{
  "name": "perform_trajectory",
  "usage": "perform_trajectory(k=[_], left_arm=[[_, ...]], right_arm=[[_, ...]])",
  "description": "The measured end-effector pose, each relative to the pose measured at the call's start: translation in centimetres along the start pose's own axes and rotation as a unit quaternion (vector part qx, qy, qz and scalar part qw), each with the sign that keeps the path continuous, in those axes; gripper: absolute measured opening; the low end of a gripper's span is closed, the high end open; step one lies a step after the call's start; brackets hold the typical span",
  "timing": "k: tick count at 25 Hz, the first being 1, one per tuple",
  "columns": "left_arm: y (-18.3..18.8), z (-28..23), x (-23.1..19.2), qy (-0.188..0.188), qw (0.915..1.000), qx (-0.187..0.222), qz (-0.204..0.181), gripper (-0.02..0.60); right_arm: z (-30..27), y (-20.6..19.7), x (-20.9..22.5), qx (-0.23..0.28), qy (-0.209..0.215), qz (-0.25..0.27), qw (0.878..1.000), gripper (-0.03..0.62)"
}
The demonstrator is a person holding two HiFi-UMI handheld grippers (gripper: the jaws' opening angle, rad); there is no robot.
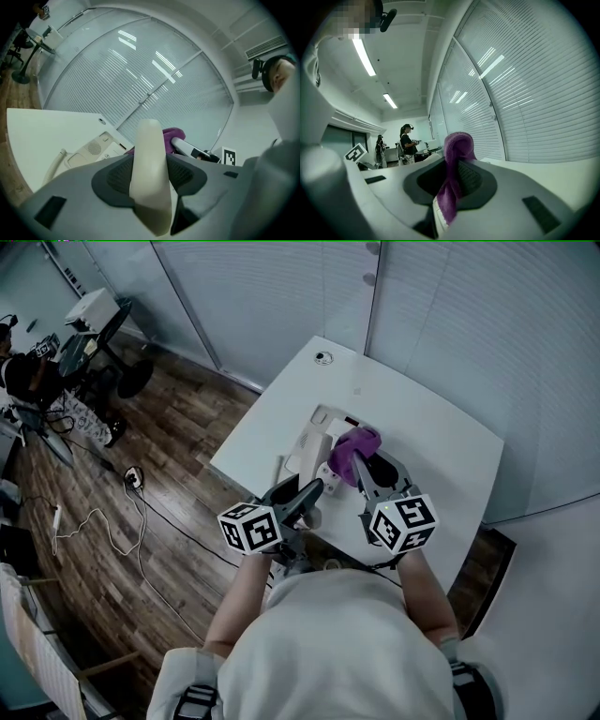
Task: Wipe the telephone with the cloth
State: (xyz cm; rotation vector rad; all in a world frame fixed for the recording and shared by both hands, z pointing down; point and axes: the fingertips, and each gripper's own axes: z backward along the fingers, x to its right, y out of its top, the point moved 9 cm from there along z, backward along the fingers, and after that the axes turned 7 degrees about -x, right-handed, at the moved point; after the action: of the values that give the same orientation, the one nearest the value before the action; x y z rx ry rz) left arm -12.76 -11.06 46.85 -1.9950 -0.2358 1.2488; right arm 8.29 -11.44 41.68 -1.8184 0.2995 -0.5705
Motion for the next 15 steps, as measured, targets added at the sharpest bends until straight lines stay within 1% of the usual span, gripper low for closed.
perform_trajectory(k=[7,15], left_arm=[[-0.8,0.8,1.0,-0.043,0.9988,0.015,0.014,0.225],[-1.2,1.2,1.6,-0.1,0.9941,0.025,0.034,0.225]], right_arm=[[-0.5,0.9,-0.8,0.012,0.032,0.012,0.999,0.067],[-1.0,1.3,-1.7,0.024,0.08,0.018,0.996,0.067]])
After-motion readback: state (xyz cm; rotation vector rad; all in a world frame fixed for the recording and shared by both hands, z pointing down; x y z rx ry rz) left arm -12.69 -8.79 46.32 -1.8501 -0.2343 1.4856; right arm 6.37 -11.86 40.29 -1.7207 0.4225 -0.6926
